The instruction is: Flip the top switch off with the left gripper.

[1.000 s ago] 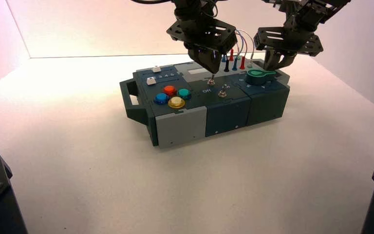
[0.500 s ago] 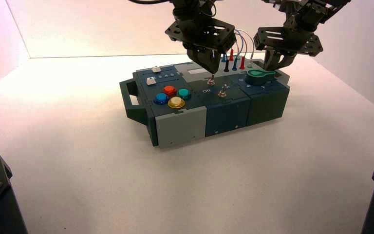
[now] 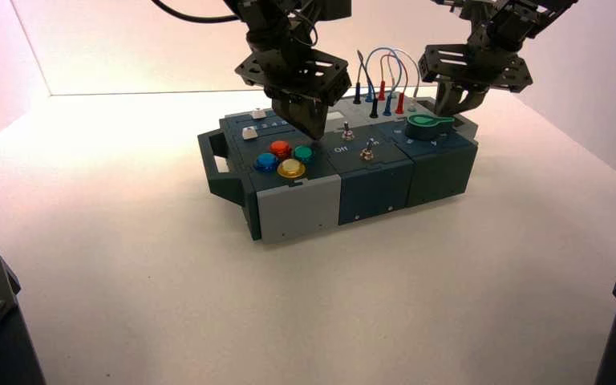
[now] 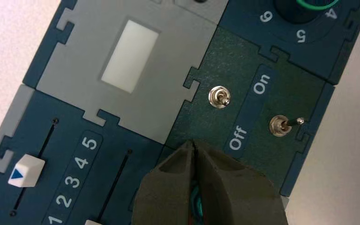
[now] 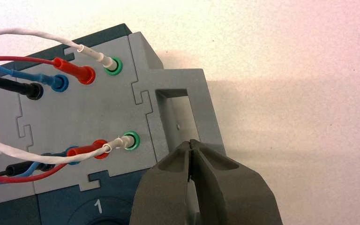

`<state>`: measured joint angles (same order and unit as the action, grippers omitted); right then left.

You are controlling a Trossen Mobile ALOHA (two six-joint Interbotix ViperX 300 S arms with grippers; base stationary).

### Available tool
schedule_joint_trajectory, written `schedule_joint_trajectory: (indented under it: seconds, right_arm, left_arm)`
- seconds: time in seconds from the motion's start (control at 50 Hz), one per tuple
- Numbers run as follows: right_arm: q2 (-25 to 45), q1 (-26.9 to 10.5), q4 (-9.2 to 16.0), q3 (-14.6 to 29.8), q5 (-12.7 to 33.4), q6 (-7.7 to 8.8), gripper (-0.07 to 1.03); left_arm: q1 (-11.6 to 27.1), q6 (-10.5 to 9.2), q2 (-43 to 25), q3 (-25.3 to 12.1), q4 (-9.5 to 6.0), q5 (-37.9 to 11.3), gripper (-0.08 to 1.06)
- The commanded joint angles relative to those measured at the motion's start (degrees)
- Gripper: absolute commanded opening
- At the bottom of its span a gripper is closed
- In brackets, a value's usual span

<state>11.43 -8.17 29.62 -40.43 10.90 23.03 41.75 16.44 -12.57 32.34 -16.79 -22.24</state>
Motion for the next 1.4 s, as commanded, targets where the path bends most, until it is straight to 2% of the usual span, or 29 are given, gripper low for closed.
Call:
schedule_joint_trajectory:
  seconds: [0.02, 0.22, 0.48, 0.66, 0.82, 1.0, 1.22, 1.4]
  right_arm:
    - [0.09, 0.35, 0.09, -0.09, 0.44, -0.18, -0.02]
    - [-0.70, 0.35, 0.09, -0.44, -0.26, -0.18, -0.02]
    - [-0.88, 0.44, 0.09, -0.44, -0.35, -0.18, -0.02]
    - [-1.32, 0.44, 0.00, -0.62, -0.26, -0.18, -0.02]
    - [-1.49, 0.44, 0.09, -0.70, -0.35, -0.18, -0.02]
    - [-1.41, 0.44, 0.09, -0.70, -0.26, -0.18, -0.02]
    - [-1.67, 0.44, 0.09, -0.62, -0.35, -0.09, -0.02]
    - [-2.64, 0.44, 0.09, -0.44, 0.26, -0.09, -0.02]
  left_arm:
    - [0.00, 0.09, 2.29, -1.05, -0.09, 0.35, -0.03]
    - [0.00, -0.09, 2.55, -1.58, -0.26, 1.23, -0.03]
    - [0.18, 0.00, 2.81, -5.89, -0.18, -0.35, -0.03]
    - [-0.35, 0.09, 5.19, -6.50, 0.00, 0.18, -0.03]
    - [-2.29, 0.09, 8.09, -5.27, 0.00, 1.67, -0.03]
    - [-6.24, 0.09, 12.22, -2.37, 0.26, 3.16, -0.03]
    - [-7.38, 0.09, 17.49, 2.55, 0.79, 10.02, -0.03]
    - [-7.73, 0.09, 19.07, 4.57, 1.67, 11.07, -0.03]
